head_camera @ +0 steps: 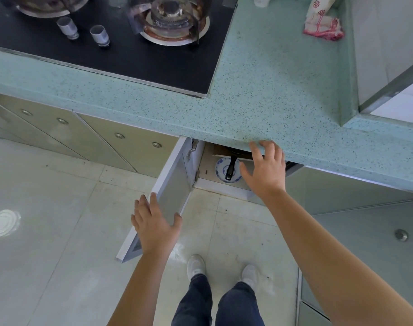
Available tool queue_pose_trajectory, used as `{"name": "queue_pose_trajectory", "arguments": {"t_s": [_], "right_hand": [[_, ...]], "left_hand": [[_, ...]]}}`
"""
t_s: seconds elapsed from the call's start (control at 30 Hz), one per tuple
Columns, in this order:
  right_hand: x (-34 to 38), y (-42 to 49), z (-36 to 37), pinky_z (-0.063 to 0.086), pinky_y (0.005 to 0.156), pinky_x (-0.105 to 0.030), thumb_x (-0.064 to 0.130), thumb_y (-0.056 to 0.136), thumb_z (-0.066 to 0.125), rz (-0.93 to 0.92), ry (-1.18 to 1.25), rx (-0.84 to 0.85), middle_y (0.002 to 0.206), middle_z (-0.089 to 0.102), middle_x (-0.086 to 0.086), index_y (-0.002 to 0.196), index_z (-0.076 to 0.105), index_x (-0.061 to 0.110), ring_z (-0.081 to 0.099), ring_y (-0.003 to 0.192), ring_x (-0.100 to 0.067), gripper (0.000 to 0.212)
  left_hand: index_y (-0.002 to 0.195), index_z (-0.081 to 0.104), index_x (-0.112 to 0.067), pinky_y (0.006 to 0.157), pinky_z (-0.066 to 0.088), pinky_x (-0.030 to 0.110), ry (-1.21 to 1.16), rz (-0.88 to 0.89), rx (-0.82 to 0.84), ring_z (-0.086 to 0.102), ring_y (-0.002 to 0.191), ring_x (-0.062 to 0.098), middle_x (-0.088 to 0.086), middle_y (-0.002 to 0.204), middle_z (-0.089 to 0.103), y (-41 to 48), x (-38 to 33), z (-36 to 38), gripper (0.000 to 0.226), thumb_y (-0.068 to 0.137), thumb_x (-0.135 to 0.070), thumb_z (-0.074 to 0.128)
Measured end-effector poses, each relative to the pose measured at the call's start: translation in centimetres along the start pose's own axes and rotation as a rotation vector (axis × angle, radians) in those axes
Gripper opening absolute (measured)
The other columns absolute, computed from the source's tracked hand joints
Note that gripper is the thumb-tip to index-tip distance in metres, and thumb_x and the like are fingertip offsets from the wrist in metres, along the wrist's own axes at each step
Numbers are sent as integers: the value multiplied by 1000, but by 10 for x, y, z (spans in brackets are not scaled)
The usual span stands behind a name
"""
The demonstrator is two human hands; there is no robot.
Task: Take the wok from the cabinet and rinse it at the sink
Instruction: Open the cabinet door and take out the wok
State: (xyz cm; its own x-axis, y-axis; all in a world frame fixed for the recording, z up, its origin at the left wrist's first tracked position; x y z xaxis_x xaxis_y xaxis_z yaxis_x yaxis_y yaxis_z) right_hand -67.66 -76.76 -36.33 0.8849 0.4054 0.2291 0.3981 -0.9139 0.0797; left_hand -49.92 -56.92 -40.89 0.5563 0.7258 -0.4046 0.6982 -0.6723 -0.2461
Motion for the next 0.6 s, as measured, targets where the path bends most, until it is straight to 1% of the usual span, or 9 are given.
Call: {"name": "queue_pose_trajectory", "arguments": {"t_s": [0.07,0.17,0.27,0.37,0.43,0.5,0.53,0.6], "right_hand": [[-2,1,0,32,103,-56,33,83,59,-9,6,-23,122,51,-23,125,51,8,43,118,-41,50],[-6,0,1,34,102,-58,32,83,60,-51,22,-67,121,52,-23,125,52,9,45,116,-41,49],[-13,-5,7,31,103,-61,28,82,61,-98,65,-132,121,53,-24,123,53,8,46,119,-41,47],[-22,-20,23,30,102,-61,27,82,57,-185,91,-183,119,56,-23,120,56,6,48,119,-40,44],[-29,-32,44,32,101,-60,29,82,51,-235,121,-150,118,58,-21,119,55,7,51,116,-39,43],[-40,-38,72,35,100,-61,29,83,48,-244,145,-73,116,59,-20,120,52,8,54,111,-39,43],[-47,-40,89,38,99,-61,28,83,50,-237,150,-33,115,59,-19,120,53,7,56,108,-38,43],[-64,-41,126,43,94,-59,21,81,60,-196,165,25,110,61,-19,118,56,3,58,104,-38,41]], "left_hand": [[139,31,1,113,15,55,-38,49,-37,15,140,40,27,148,26,-3,-9,-1,73,79,-19,67],[134,38,0,109,25,59,-89,138,-86,22,137,43,26,146,30,-7,-27,2,67,76,-15,69],[133,39,-3,106,31,57,-148,170,-57,27,135,39,22,145,32,-5,-45,19,63,77,-16,67],[133,38,-7,105,35,50,-194,157,10,30,133,34,17,145,33,0,-58,47,61,80,-17,65],[134,37,-10,106,36,47,-238,136,47,30,134,30,14,146,32,6,-62,70,60,81,-18,64],[135,37,-11,107,33,42,-272,113,59,29,135,27,12,147,32,12,-63,97,59,82,-19,63],[135,37,-11,107,33,39,-285,106,60,30,135,26,12,146,33,16,-63,111,58,83,-19,62],[135,38,-9,106,32,36,-310,104,71,32,133,26,13,145,35,27,-62,143,57,84,-18,61]]}}
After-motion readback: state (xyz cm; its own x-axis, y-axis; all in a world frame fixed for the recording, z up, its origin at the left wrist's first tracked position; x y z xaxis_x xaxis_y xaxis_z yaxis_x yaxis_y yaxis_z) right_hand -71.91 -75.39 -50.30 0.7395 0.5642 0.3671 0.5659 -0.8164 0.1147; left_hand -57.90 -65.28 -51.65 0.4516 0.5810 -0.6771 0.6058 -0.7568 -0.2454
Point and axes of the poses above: each hand's wrist, its own y-axis towards the middle knuckle, its own z-axis out of the palm, x = y × z, the point moved 4 cm from there along y, towards the middle knuckle
